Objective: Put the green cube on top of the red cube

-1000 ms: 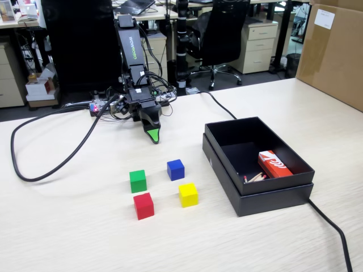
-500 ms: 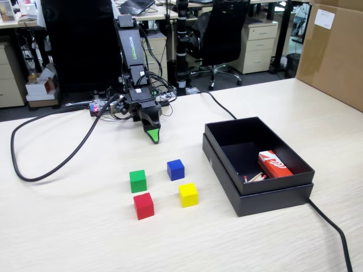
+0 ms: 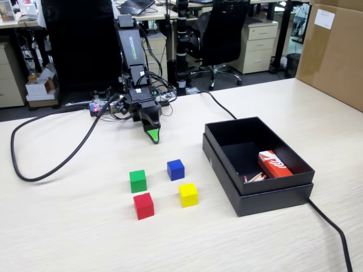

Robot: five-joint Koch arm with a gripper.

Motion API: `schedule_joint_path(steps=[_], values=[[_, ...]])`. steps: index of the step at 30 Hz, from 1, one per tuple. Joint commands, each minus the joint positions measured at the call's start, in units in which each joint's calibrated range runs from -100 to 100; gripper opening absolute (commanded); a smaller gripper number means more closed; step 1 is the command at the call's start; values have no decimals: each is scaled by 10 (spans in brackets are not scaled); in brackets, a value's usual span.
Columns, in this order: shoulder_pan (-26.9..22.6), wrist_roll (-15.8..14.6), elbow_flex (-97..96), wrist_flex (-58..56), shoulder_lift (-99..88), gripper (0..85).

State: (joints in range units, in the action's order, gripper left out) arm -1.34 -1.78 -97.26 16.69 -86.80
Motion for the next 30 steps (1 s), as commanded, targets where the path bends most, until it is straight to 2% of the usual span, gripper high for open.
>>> schedule_joint_path(steps=[1,18,21,30], values=[[-1,1,1,-9,2,487],[2,2,17,-15,1,479],[6,2,73,-119,-16,481],[12,1,246,-306,-17,479]])
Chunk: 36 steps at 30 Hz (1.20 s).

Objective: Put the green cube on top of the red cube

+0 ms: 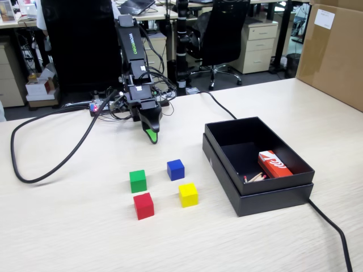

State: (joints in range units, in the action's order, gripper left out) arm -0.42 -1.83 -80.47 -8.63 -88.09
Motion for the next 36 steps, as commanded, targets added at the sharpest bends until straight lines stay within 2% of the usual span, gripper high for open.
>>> schedule_joint_path(steps=[1,4,8,12,20,26,36], values=[[4,2,127,-108,13,475],[11,2,212,-201,59,476],[36,12,323,-233,164,475],[54,17,476,-336,313,475],[70,33,624,-348,504,473],[73,33,729,-348,659,473],[75,35,781,-348,751,473]])
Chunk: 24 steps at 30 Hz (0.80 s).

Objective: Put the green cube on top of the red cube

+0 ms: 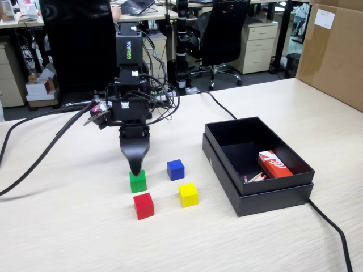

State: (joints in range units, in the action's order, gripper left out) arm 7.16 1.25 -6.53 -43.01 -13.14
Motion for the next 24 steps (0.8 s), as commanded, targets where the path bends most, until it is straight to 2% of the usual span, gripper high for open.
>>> schedule_joint_path(steps=[1,17,24], values=[[0,4,44,-3,7,473],[2,9,64,-4,86,445],[3,13,70,-4,103,408]])
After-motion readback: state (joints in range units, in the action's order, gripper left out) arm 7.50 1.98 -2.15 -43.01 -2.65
